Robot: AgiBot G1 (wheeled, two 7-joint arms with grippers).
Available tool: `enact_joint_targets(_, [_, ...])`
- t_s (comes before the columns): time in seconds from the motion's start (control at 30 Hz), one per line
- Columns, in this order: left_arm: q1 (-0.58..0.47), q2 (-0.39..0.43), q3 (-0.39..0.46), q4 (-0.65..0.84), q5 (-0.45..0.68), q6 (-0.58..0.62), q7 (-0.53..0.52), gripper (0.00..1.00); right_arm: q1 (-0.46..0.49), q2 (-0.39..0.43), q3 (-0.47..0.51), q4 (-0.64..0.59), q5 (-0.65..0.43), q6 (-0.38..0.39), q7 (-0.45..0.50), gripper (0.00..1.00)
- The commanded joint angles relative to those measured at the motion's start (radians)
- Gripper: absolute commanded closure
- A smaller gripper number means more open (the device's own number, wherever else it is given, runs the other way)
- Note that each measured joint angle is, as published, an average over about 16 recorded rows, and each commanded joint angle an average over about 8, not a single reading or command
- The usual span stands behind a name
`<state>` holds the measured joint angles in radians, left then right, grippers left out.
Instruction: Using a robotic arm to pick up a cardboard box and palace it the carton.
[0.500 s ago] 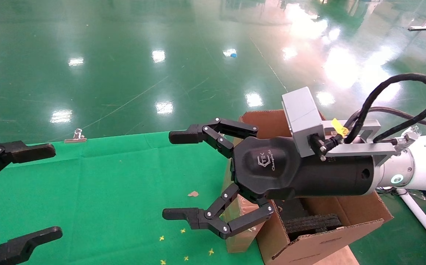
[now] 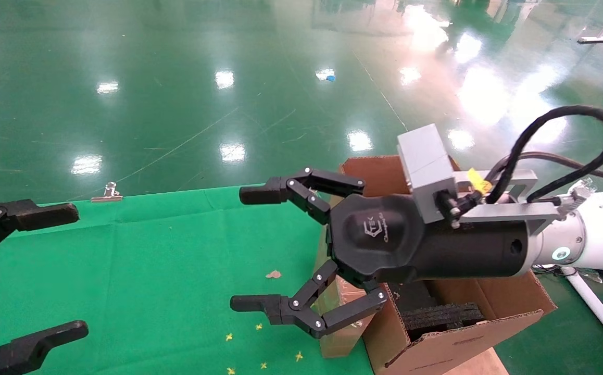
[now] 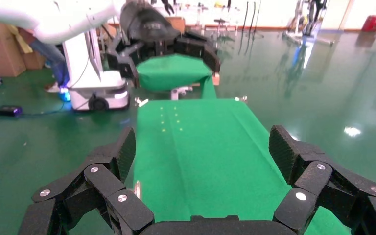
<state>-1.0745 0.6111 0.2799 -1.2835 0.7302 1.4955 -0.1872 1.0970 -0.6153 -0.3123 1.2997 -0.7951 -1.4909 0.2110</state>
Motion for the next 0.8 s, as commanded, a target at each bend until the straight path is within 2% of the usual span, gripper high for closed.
enact_joint_targets(0.03, [0.0, 0.0, 0.0, 0.0, 0.0, 0.0, 0.0, 0.0, -0.001, 0.002, -0.001, 0.001, -0.004, 0.002, -0.001, 0.0])
enact_joint_targets(0.2, [0.0, 0.0, 0.001, 0.0, 0.0, 0.0, 0.0, 0.0, 0.079, -0.028, -0.1, 0.039, -0.191, -0.002, 0.074, 0.0])
enact_joint_targets(0.4, [0.0, 0.0, 0.001, 0.001, -0.001, 0.0, 0.001, 0.0, 0.245, -0.121, -0.271, 0.057, -0.505, -0.045, 0.167, 0.0])
enact_joint_targets(0.5, [-0.001, 0.0, 0.001, 0.001, -0.001, 0.0, 0.001, 0.0, 0.329, -0.164, -0.35, 0.058, -0.627, -0.061, 0.201, 0.0])
enact_joint_targets(0.63, [-0.001, 0.0, 0.002, 0.001, -0.001, 0.0, 0.001, 0.0, 0.443, -0.193, -0.429, 0.059, -0.703, -0.075, 0.246, 0.0])
enact_joint_targets(0.8, [-0.001, -0.001, 0.002, 0.001, -0.001, 0.0, 0.001, 0.0, 0.589, -0.176, -0.516, 0.056, -0.68, -0.088, 0.302, 0.0])
